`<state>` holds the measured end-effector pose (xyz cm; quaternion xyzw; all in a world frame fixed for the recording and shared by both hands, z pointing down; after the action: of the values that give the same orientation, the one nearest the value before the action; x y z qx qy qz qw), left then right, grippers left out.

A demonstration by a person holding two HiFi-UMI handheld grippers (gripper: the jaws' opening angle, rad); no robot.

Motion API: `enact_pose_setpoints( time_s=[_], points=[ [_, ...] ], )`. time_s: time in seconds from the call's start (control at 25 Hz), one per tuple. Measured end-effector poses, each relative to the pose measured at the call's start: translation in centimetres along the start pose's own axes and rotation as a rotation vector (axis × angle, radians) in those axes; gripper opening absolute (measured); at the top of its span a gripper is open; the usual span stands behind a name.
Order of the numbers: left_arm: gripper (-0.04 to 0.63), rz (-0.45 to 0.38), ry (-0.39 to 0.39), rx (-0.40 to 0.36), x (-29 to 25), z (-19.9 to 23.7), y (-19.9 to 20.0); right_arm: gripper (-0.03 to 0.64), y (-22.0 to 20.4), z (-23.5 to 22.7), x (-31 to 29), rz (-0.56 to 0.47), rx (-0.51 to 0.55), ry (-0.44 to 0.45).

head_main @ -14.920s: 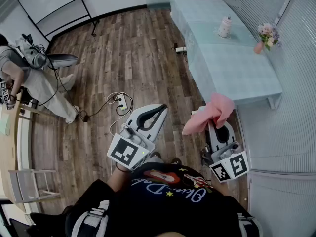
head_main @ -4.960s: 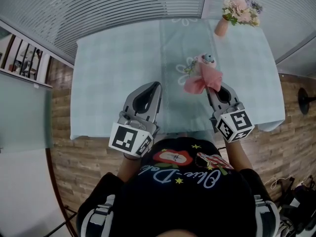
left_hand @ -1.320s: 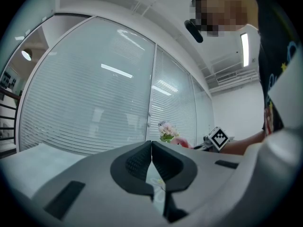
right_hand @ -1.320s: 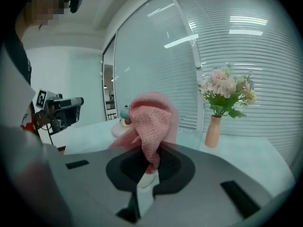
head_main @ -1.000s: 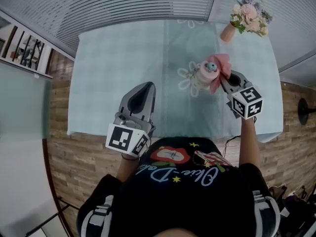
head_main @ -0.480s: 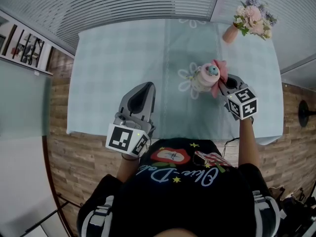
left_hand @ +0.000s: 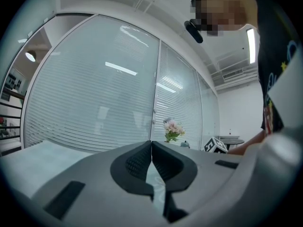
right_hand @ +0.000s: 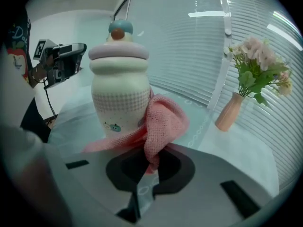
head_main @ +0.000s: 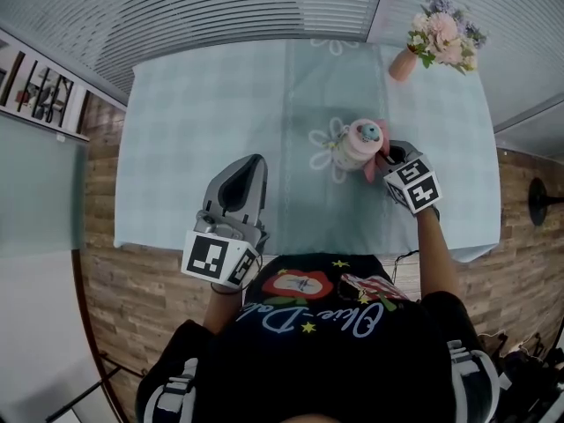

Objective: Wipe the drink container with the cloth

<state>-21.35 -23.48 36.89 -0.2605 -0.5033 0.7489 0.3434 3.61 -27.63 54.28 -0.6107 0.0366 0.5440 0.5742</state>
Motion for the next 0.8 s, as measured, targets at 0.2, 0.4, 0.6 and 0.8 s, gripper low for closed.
enact_pose_setpoints(
  time_s=[0.2,0.4,0.6,0.8],
  points=[
    [0.005,-0.011,0.000,-0.006,0.0,0.0,0.3,0.014,-1.0,0.4,-0.9,0.072,0.060,0.012],
    [0.005,-0.002,0.004,0.002,0.5,0.2,0.0,0.014,-1.7,1.1,-1.6,0.119,0.100,0.019],
    [0.005,-0.003,-0.006,-0.003,0.3,-0.1,0.2,0.014,-1.9,0.9,-1.8,0.139,0.121,0.011],
    [0.005,0.002,-0.017,-0.006,0.0,-0.3,0.2,0.015,-1.9,0.2,-1.1,0.141,0.128,-0.036]
  ],
)
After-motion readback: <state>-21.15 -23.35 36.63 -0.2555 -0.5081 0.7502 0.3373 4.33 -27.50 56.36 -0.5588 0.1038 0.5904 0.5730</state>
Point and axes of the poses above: the fingertips, and each gripper's own axes: x backward along the fingers, z to its left, y out of its top, the point moved 2 cm from there along x, backward along the fingers, and after that the axes turned 14 degrees about x, right-handed, at the moved point
